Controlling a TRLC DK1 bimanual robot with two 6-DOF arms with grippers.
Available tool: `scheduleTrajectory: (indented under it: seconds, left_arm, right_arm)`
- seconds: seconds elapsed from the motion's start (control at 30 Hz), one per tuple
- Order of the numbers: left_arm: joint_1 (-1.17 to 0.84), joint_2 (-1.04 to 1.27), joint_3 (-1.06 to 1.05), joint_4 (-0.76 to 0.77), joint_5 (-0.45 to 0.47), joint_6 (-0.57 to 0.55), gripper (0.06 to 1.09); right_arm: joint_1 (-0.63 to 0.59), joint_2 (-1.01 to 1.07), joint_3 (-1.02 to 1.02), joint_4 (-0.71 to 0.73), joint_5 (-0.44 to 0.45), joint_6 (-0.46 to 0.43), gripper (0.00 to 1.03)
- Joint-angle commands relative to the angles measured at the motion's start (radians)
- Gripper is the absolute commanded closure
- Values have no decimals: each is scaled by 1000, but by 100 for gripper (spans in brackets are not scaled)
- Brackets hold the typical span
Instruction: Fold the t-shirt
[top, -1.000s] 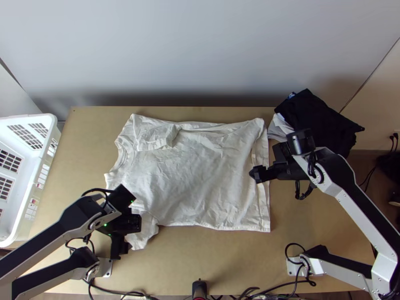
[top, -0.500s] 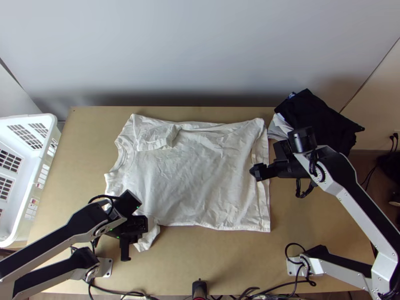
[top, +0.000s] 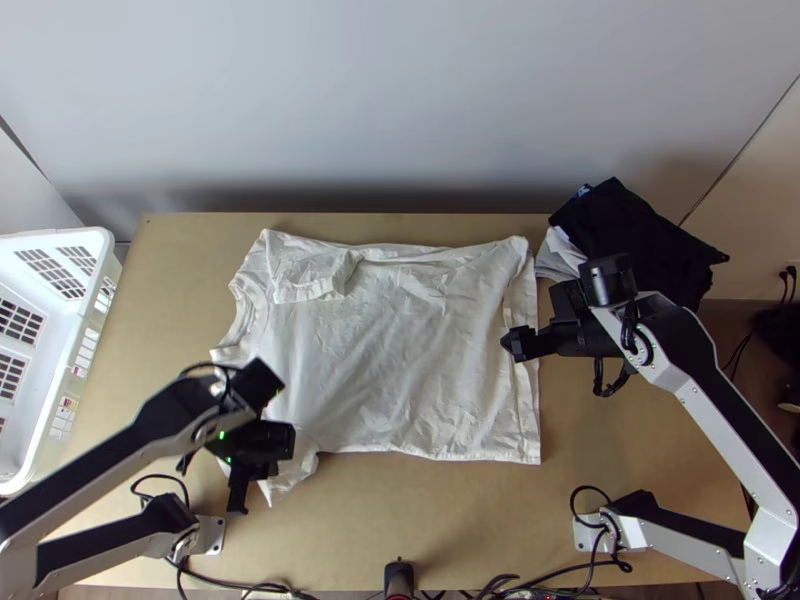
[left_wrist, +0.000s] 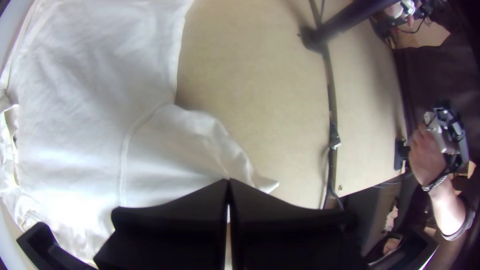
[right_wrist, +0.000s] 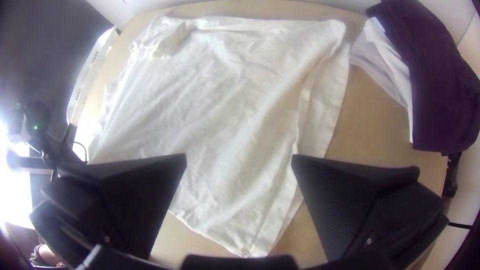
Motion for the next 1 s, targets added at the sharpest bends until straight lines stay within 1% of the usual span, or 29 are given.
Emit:
scheduleTrajectory:
  seconds: [0.0,0.23,0.27,0.3,0.33,0.37,0.43,0.5,0.53,0.6,0.67,0.73,0.8,0.83,0.9,0.93,0.97]
  left_arm:
    - [125,172,149,-162,125,99,105]
    - [135,269,138,-144,171,137,105]
    - [135,275,136,-128,177,137,96]
    - [138,273,136,-111,181,137,68]
    - [138,267,136,-108,181,140,25]
    - [138,257,135,-108,180,143,9]
    - [148,221,119,-85,171,146,10]
    - [148,146,93,-41,142,146,10]
    - [148,100,72,-4,116,146,10]
    - [138,-9,23,96,46,146,10]
    - [138,-110,-11,169,11,143,10]
    - [181,-164,-49,201,-19,148,10]
    - [276,-211,-101,228,-33,202,10]
    - [324,-247,-132,243,-33,240,10]
    - [411,-308,-187,254,-42,324,10]
    - [447,-329,-201,254,-44,344,10]
    - [468,-343,-206,243,-46,353,10]
  right_arm:
    - [-4,-10,-11,0,1,5,5]
    - [-27,-19,-20,0,1,4,5]
    - [-27,-21,-18,0,1,5,5]
    - [-26,-24,-15,0,1,5,5]
    - [-24,-28,-12,0,-1,5,5]
    - [-20,-35,-9,0,1,4,5]
    - [3,-55,-4,0,1,-7,5]
    - [51,-76,5,1,4,-16,5]
    - [89,-85,9,7,13,-19,5]
    - [207,-105,11,35,51,-30,5]
    - [309,-108,5,63,64,-65,5]
    - [398,-76,-6,81,64,-96,5]
    - [480,-42,-11,109,82,-104,5]
    - [530,-25,-15,121,113,-122,5]
    - [626,14,-30,141,197,-183,5]
    - [649,36,-35,142,219,-213,5]
    - [661,56,-37,147,220,-229,5]
